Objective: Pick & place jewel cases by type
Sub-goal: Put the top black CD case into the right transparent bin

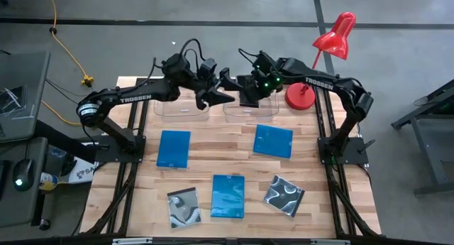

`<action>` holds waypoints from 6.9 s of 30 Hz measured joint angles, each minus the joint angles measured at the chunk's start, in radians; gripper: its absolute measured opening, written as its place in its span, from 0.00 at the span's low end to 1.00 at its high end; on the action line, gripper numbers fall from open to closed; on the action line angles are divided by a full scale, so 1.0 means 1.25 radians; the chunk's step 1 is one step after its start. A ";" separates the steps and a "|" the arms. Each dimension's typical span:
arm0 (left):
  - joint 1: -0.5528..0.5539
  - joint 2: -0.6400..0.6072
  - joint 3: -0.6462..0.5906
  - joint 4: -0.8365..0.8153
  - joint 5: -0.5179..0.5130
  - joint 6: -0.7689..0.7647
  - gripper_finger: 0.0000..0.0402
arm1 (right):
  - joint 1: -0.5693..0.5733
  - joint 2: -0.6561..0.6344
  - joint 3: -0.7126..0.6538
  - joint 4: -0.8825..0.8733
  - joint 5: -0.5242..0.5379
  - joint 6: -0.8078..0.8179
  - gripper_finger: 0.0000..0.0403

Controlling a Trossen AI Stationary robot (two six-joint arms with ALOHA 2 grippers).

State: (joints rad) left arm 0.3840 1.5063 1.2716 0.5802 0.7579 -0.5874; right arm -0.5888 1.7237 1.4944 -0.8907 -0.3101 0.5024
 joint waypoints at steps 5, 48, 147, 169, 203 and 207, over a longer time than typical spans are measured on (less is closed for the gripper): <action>0.000 0.000 0.000 -0.032 -0.017 0.023 0.73 | 0.000 0.000 -0.002 -0.009 -0.021 0.012 0.04; 0.002 0.000 0.000 0.022 -0.047 0.011 0.73 | 0.007 0.018 -0.004 0.044 0.040 0.060 0.04; 0.128 -0.089 0.000 0.141 -0.013 0.007 0.73 | 0.324 -0.445 -0.003 0.275 0.390 -0.004 0.04; 0.127 -0.089 0.000 0.137 -0.010 -0.001 0.73 | 0.211 -0.093 -0.003 0.008 0.323 -0.009 0.04; 0.127 -0.089 0.000 0.058 -0.008 -0.017 0.73 | 0.087 -0.005 -0.003 0.046 0.015 0.184 0.04; 0.127 -0.089 0.000 0.056 -0.008 -0.022 0.73 | 0.083 -0.006 -0.003 0.046 -0.018 0.211 0.04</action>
State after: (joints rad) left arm 0.5430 1.3945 1.2713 0.6503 0.7483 -0.6144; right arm -0.4852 1.7166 1.4906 -0.8335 -0.3323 0.7660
